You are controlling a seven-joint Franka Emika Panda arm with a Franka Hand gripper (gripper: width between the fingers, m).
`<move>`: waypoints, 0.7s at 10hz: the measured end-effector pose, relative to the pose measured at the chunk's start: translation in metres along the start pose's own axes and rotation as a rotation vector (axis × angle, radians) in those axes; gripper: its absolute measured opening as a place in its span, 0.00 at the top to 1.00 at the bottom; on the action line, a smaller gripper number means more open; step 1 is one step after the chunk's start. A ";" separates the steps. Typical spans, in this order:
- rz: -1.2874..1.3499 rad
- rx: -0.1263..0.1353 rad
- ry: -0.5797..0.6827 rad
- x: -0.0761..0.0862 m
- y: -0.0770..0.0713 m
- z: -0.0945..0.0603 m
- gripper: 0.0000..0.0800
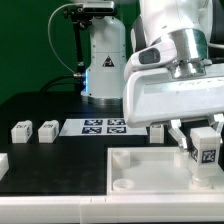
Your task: Assemble one leg
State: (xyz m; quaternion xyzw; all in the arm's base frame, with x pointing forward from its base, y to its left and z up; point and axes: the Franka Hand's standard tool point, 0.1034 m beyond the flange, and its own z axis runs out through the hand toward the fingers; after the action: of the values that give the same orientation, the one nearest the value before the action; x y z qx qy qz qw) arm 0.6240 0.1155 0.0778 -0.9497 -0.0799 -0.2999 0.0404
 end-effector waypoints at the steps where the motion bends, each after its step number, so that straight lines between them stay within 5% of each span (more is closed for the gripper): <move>1: 0.000 0.001 -0.004 -0.002 -0.001 0.002 0.64; 7: -0.001 0.003 -0.021 -0.011 -0.001 0.007 0.63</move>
Offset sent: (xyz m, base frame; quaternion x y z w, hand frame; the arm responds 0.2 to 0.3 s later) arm -0.0074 0.0004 -0.0179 -0.0126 0.0101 0.0053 0.9999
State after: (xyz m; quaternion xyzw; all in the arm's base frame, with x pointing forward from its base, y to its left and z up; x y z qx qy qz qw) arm 0.6189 0.1162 0.0653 -0.9528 -0.0812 -0.2896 0.0407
